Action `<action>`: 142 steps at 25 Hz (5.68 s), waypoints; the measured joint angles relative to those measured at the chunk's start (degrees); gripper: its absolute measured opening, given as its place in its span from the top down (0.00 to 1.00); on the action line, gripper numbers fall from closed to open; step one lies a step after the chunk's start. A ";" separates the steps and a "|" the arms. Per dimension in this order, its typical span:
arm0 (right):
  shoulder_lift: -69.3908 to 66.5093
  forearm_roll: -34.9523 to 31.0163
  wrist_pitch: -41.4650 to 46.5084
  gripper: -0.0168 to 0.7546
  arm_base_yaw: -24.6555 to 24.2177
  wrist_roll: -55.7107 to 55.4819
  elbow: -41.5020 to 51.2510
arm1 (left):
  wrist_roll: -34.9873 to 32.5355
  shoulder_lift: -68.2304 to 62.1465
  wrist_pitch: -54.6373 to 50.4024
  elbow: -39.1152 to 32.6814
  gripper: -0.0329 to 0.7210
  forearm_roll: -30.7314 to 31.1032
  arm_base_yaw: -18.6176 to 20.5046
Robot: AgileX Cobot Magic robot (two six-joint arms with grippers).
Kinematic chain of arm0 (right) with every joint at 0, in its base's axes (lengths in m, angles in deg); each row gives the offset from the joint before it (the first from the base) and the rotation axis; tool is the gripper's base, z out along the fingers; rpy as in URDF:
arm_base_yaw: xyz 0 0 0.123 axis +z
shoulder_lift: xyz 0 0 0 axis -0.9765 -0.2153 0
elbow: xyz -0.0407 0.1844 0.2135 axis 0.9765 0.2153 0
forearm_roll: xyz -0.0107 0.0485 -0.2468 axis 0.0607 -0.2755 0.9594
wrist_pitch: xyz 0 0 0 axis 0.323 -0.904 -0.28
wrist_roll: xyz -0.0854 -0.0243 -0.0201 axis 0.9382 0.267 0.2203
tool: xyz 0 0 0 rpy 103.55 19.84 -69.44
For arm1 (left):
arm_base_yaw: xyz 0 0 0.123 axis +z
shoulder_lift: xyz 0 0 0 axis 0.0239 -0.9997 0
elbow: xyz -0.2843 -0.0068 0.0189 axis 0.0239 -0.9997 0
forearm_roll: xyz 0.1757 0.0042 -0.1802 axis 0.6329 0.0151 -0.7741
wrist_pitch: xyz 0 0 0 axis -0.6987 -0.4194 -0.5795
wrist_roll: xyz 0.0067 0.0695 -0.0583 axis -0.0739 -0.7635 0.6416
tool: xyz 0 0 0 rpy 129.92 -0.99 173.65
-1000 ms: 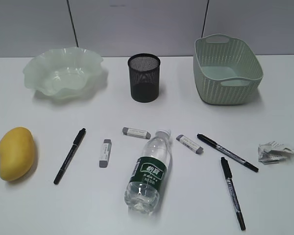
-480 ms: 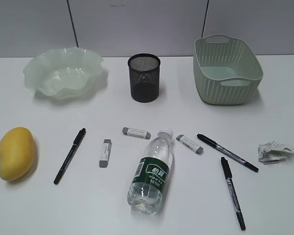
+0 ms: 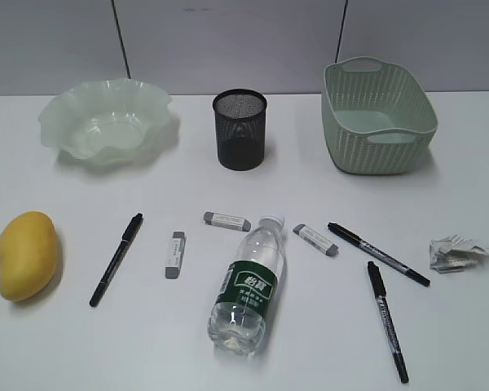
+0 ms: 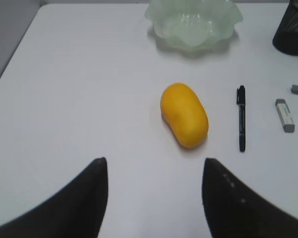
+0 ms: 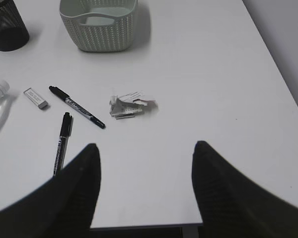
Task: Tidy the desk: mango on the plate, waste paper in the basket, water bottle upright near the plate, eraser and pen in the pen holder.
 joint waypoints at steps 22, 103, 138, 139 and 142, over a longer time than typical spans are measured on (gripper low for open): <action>0.00 0.00 0.00 0.37 0.00 0.00 0.00 | 0.00 -38.85 0.72 14.09 0.35 -2.45 0.00; 0.00 -2.14 0.03 0.37 0.00 -0.06 0.12 | -1.28 -113.86 0.64 83.03 0.17 -3.91 -3.62; 0.00 -2.14 0.03 0.37 0.00 -0.06 0.12 | -2.83 -131.24 -3.51 99.29 0.13 -8.72 -3.62; 0.00 -2.14 0.03 0.37 0.00 -0.06 0.12 | -2.83 -130.31 -4.22 99.29 0.13 -7.51 -3.62; 0.00 -2.14 0.03 0.37 0.00 -0.06 0.12 | -2.83 -125.44 -7.02 99.29 0.13 -4.79 -3.38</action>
